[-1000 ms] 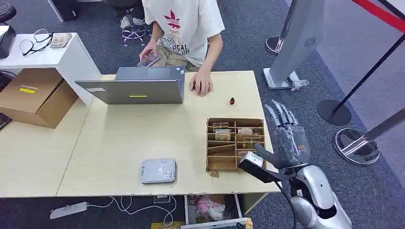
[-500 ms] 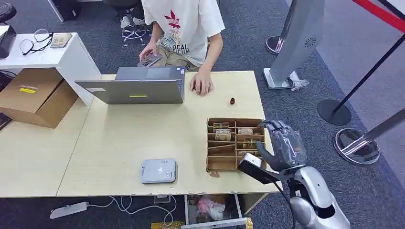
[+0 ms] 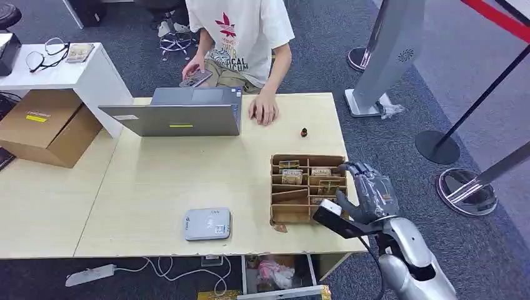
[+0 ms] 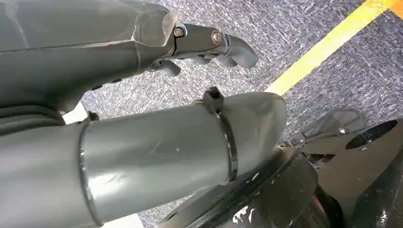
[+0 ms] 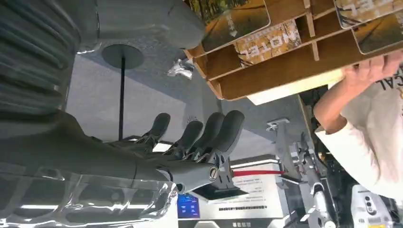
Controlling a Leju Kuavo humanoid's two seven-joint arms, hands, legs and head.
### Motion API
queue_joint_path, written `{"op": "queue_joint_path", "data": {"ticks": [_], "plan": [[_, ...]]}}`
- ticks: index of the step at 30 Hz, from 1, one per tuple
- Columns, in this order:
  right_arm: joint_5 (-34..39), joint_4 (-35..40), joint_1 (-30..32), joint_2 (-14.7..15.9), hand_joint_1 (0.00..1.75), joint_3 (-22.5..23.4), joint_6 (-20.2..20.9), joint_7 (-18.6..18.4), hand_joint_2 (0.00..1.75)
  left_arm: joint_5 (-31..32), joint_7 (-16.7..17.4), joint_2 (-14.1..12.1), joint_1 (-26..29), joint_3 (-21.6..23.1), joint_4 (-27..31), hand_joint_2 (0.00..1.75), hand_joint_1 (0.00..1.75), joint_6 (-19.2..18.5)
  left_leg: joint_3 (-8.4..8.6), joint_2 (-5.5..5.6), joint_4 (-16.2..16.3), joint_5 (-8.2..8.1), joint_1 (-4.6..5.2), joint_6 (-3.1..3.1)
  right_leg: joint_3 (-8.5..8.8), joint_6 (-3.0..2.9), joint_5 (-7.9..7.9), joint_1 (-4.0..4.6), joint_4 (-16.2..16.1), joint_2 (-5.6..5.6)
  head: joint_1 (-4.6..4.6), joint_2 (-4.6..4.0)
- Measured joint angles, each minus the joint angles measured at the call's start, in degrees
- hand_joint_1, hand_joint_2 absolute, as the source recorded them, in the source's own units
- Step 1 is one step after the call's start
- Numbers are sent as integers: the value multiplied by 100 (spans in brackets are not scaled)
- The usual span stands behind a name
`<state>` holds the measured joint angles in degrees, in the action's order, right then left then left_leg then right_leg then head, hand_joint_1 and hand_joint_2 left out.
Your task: Pass the card to the sensor for recognition and then transmit it.
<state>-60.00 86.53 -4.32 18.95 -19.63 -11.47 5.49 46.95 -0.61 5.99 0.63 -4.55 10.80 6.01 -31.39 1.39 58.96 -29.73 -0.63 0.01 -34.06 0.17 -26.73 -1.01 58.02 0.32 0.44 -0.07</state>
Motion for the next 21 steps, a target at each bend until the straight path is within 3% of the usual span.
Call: {"op": "queue_joint_path", "data": {"ticks": [21], "plan": [[-15, -590, -291, -85, 84, 144, 199, -35, 175, 96, -9, -33, -2, 0, 0, 0, 0, -83, 1, 0, 0, 0, 0, 0, 0, 0, 0, 0, 0, 0, 0, 0]]}}
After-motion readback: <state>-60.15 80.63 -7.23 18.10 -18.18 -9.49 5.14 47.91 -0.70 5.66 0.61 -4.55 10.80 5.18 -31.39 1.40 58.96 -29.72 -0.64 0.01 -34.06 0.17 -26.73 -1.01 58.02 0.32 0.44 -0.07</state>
